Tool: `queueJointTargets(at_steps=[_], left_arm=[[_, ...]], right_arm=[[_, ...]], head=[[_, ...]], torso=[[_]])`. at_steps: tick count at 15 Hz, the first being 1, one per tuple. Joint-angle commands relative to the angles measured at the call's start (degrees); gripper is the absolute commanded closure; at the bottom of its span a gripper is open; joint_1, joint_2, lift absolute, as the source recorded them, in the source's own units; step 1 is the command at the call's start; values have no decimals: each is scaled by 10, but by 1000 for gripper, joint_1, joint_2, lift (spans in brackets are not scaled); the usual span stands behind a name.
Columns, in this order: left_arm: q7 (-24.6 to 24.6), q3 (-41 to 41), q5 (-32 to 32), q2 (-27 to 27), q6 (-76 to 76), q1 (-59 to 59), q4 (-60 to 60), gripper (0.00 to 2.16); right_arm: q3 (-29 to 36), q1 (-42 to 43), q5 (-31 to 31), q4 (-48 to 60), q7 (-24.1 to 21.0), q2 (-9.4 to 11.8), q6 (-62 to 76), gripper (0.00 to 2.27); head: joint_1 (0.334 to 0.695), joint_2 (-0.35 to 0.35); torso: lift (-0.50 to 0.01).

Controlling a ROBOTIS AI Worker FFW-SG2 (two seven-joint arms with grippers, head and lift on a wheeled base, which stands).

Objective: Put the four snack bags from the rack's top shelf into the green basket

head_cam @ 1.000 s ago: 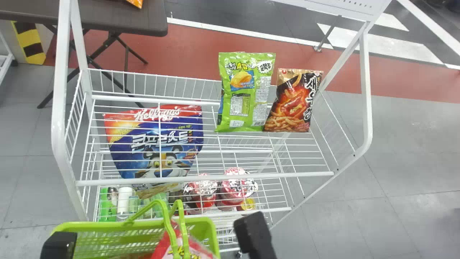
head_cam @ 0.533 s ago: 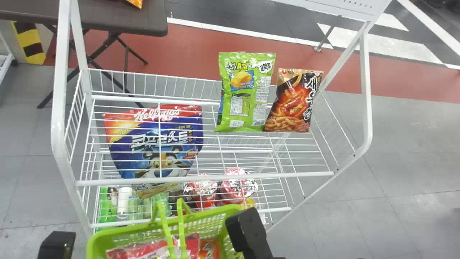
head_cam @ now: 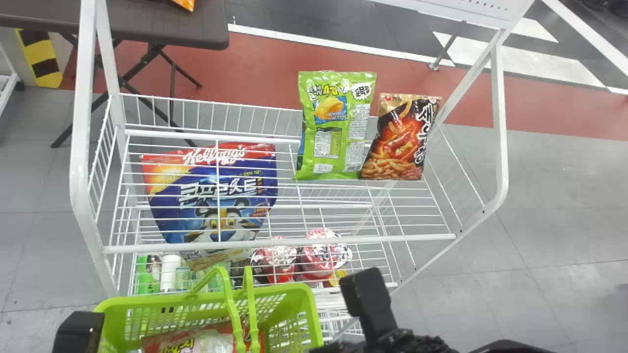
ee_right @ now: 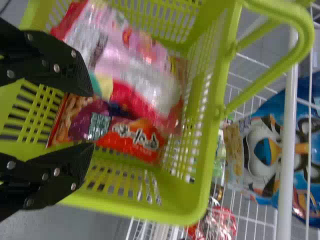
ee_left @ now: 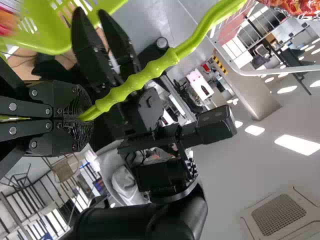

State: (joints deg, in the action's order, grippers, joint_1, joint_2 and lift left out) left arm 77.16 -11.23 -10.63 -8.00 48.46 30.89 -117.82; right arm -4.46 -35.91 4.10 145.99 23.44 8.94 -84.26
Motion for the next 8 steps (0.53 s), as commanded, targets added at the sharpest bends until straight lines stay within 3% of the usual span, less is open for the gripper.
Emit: queueJointTargets(at_steps=[1,3,6,8], left_arm=[[-1,0,0,0,0,0,1,1585],[-2,0,1,0,0,-1,1,1582],[-3,0,1,0,2,-1,2,1582],[-3,0,1,0,4,-1,3,1582]], right_arm=[[35,1,-2,-33,-30,-8,186,49],[59,44,-14,-108,-81,-16,372,49],[93,167,-23,-253,-113,-47,488,80],[97,236,-19,-350,-140,-53,567,87]], head=[[695,-350],[695,-350],[695,-350],[695,-350]], torso=[[0],[0],[0],[0]])
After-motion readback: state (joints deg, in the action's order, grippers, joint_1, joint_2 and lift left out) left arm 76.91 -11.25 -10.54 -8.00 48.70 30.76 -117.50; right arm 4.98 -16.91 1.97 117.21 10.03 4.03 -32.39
